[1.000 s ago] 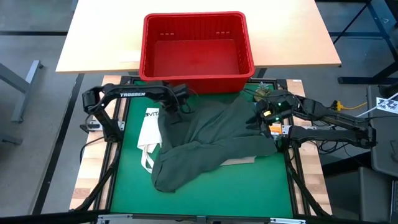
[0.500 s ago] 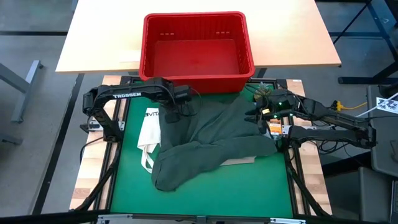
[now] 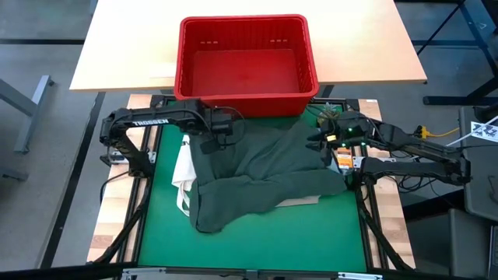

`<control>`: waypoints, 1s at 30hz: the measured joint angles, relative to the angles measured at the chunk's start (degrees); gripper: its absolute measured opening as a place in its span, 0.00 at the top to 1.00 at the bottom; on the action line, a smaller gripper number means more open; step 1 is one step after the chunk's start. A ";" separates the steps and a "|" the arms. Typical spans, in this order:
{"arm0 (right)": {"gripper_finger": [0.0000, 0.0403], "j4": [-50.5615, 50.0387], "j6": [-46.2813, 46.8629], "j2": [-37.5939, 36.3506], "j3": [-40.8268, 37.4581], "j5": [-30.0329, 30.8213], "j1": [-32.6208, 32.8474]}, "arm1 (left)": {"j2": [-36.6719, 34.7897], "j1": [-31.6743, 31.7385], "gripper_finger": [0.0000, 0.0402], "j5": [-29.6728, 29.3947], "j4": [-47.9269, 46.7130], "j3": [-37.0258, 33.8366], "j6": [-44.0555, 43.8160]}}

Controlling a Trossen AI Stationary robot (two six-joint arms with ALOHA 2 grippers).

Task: Fold Laundry from Bin
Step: Fold the green shirt

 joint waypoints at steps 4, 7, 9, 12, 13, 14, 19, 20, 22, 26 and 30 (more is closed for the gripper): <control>0.62 1.92 -0.74 2.26 -0.02 2.98 0.00 | -0.18 -1.70 1.00 -0.09 0.12 0.00 -2.06; 0.62 5.31 -3.00 5.70 -0.02 2.96 0.00 | -0.22 -3.18 1.00 -0.52 0.14 0.00 -3.75; 0.62 8.01 -5.10 8.41 -0.02 3.36 0.00 | -0.22 -4.12 1.00 -0.50 0.14 0.00 -4.92; 0.62 11.66 -7.39 12.17 -0.02 5.33 -0.02 | -0.22 -5.53 1.00 -0.52 0.12 0.00 -6.32; 0.62 12.76 -7.54 13.26 -0.02 6.85 -0.02 | -0.22 -6.04 1.00 -0.52 0.14 0.00 -6.64; 0.62 13.66 -7.49 14.25 -0.02 8.73 -0.02 | -0.22 -6.56 1.00 -0.52 0.14 0.00 -7.12; 0.62 14.20 -6.98 16.83 -0.02 18.19 -1.22 | -0.22 -8.47 1.00 -0.37 0.13 0.00 -7.96; 0.62 14.02 -6.38 16.91 -0.02 18.89 -2.03 | -0.22 -8.71 1.00 -0.37 0.12 0.00 -8.00; 0.62 13.87 -4.47 16.91 -0.02 18.93 -4.05 | -0.22 -9.17 1.00 -0.39 0.12 0.00 -8.76; 0.62 13.12 -2.25 16.91 0.00 16.82 -9.29 | -0.22 -9.41 1.00 -0.30 0.12 -0.02 -10.38; 0.62 10.37 -0.89 16.91 0.00 13.93 -15.17 | -0.22 -9.55 1.00 -0.30 0.12 -0.02 -10.50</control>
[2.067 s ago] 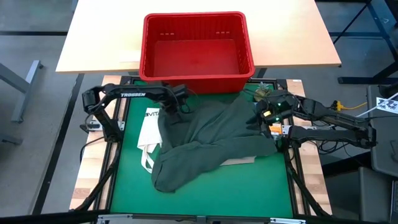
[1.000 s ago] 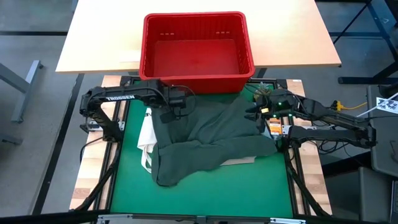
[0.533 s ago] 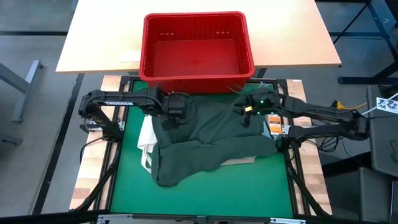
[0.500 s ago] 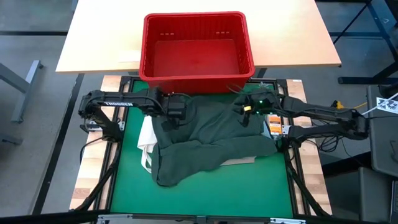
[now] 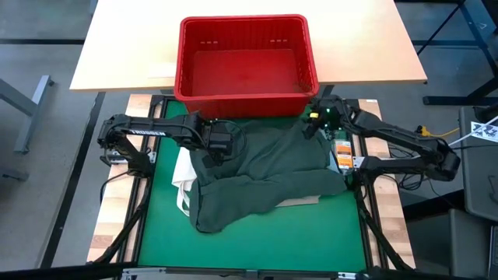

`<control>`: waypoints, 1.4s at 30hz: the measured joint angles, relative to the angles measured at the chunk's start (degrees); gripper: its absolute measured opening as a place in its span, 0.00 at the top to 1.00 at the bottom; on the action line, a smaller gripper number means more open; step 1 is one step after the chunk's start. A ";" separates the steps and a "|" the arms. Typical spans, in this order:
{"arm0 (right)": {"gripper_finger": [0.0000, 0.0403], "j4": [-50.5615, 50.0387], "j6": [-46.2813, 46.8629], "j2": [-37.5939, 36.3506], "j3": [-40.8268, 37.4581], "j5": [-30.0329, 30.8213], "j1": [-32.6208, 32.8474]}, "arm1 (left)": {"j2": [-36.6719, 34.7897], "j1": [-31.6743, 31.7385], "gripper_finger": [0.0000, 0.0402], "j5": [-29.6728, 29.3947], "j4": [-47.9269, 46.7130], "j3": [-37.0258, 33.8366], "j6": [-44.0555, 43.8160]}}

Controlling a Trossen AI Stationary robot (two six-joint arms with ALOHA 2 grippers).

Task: Fold Laundry from Bin
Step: Fold the green shirt

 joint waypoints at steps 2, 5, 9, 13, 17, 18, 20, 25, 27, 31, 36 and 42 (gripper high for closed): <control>0.62 -1.85 0.13 0.00 0.00 -2.37 -2.61 | 0.00 -0.01 1.00 0.02 0.00 0.00 -0.09; 0.62 -3.39 1.20 0.00 0.00 -6.46 -6.22 | 0.00 -0.02 1.00 0.04 0.00 -0.02 -0.11; 0.62 -4.94 1.76 0.00 0.04 -11.73 -9.65 | 0.00 -0.02 1.00 0.04 0.03 -0.02 -0.11; 0.62 -6.78 3.03 0.00 -0.14 -14.00 -11.27 | 0.00 -0.04 1.00 0.04 0.02 -0.02 -0.11; 0.62 -7.05 3.13 0.79 -0.57 -15.48 -11.14 | 0.00 -0.04 1.00 0.04 0.02 -0.02 0.02; 0.62 -6.66 3.14 1.31 -0.57 -16.22 -11.14 | 0.00 -0.04 1.00 0.06 0.03 -0.02 0.04; 0.62 -4.98 3.18 2.84 -0.57 -17.32 -11.14 | 0.00 -0.04 1.00 0.07 0.04 -0.02 0.04; 0.62 -0.91 4.36 7.47 -0.61 -22.45 -11.14 | 0.00 -0.04 1.00 0.11 0.04 -0.02 0.07; 0.62 0.20 4.42 8.53 -0.61 -24.06 -11.13 | 0.01 -0.04 1.00 0.13 0.04 -0.02 0.07; 0.68 0.36 4.24 8.94 -0.61 -23.61 -11.10 | 0.02 -0.04 1.00 0.13 0.04 -0.02 0.09; 0.90 0.35 2.53 8.94 -0.61 -23.29 -11.10 | 0.02 -0.63 1.00 -0.21 0.04 -0.02 0.11; 0.94 1.53 0.97 8.63 0.06 -22.50 -11.10 | 0.02 -4.16 1.00 -1.52 0.02 -0.02 0.63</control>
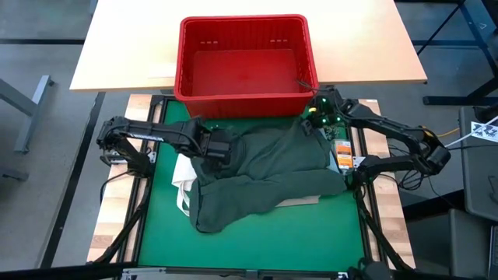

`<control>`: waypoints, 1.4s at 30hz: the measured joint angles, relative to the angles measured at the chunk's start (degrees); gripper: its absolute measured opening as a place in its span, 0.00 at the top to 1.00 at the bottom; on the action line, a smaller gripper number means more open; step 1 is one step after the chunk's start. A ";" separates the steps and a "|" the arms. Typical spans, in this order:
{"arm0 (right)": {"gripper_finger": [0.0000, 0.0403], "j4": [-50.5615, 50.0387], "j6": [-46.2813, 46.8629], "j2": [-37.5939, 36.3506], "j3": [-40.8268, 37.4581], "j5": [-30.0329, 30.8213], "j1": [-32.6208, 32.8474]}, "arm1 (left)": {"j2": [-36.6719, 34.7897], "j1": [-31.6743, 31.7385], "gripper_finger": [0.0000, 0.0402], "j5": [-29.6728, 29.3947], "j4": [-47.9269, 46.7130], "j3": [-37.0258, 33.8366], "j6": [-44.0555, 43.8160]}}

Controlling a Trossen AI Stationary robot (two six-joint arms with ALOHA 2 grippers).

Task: Fold Laundry from Bin
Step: Fold the green shirt

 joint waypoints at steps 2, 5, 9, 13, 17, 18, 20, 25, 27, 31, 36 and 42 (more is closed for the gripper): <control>0.95 -0.29 -0.71 -0.95 1.17 0.00 0.00 | 0.00 -1.49 1.00 -0.03 0.00 0.00 0.00; 0.99 -0.62 -1.52 -3.46 3.37 -0.01 0.00 | 0.00 -4.01 1.00 -0.03 0.00 0.00 -0.45; 0.98 -4.44 -1.82 -7.62 6.08 -0.03 0.00 | 0.00 -7.36 1.00 -0.07 0.00 0.00 -2.55; 0.99 -9.51 -3.00 -12.45 6.87 -0.03 0.00 | 0.00 -10.80 1.00 -0.16 0.00 0.00 -5.11; 0.99 -15.85 -3.00 -17.65 6.87 -0.07 0.04 | 0.00 -13.99 1.00 -0.16 0.00 0.00 -8.10; 0.99 -17.26 -3.00 -18.93 6.87 -0.16 0.04 | 0.00 -14.80 1.00 -0.17 0.00 0.00 -8.77; 0.99 -19.22 -2.98 -21.56 6.87 -0.31 0.04 | 0.00 -16.54 1.00 -0.20 0.00 0.00 -10.25; 0.99 -24.15 -2.91 -26.81 6.87 -1.46 0.04 | 0.00 -21.51 1.00 -0.18 0.00 0.00 -14.14; 1.00 -26.45 -2.90 -28.51 6.87 -1.51 0.04 | 0.00 -23.62 1.00 -0.19 0.03 -0.01 -15.25; 0.99 -30.94 -2.31 -30.97 6.87 -1.54 0.04 | 0.00 -27.73 1.00 -0.14 1.57 -0.02 -18.23; 1.00 -36.61 -1.18 -32.67 6.87 -1.59 0.04 | 0.00 -31.76 1.00 -0.07 6.25 -0.02 -21.59; 0.99 -45.50 -1.12 -33.11 6.87 -1.58 0.02 | 0.04 -34.43 1.00 -0.11 9.87 -0.41 -23.60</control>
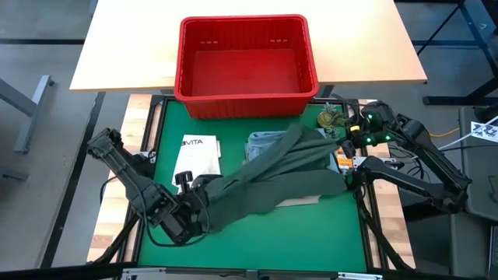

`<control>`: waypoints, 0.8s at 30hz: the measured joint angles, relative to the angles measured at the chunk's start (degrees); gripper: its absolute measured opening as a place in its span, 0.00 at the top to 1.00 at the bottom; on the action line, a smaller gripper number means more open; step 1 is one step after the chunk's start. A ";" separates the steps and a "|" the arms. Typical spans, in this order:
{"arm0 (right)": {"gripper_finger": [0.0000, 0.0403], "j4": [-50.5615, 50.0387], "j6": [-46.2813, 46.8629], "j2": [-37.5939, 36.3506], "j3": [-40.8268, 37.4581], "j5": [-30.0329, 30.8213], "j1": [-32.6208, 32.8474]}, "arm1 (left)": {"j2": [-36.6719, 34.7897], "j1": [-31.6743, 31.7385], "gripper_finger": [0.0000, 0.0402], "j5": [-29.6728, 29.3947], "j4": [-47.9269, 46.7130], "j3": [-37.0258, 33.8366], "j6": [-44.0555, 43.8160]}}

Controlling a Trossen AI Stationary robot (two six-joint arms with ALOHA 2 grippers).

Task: Fold Laundry from Bin
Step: Fold the green shirt

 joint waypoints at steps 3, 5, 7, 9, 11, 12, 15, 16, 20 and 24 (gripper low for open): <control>0.99 -0.90 0.20 0.04 0.00 -0.01 0.00 | 0.04 -0.01 1.00 -0.86 0.60 -1.51 0.05; 0.99 -0.87 0.30 0.07 0.00 -0.11 0.00 | 0.04 0.06 1.00 -1.19 0.62 -2.58 0.05; 0.99 -1.06 -0.50 0.07 0.00 -1.21 0.00 | 0.04 0.30 1.00 -1.36 0.66 -3.88 0.04; 0.99 -0.94 -0.93 0.07 0.00 -3.05 -0.02 | 0.04 0.41 1.00 -1.23 0.85 -5.32 0.04; 0.99 -0.94 -1.21 0.07 0.00 -4.61 -0.02 | 0.04 0.41 1.00 -1.19 0.95 -6.28 0.04; 0.99 -0.92 -1.23 0.07 0.00 -5.29 -0.02 | 0.04 0.41 1.00 -1.05 0.91 -6.62 0.03; 0.95 -0.98 -1.26 0.46 0.00 -7.00 -0.02 | 0.04 0.41 1.00 -0.95 1.12 -7.20 0.04; 0.92 -1.07 -1.28 0.79 0.00 -7.57 -0.02 | 0.04 0.41 1.00 -0.99 1.23 -7.22 0.06; 0.77 -0.74 -1.27 2.08 0.00 -6.92 -0.02 | 0.04 0.41 1.00 -1.18 1.33 -7.22 0.06; 0.61 3.70 -1.38 4.03 0.00 -4.68 -0.02 | 0.04 0.41 1.00 -1.21 1.34 -7.22 0.11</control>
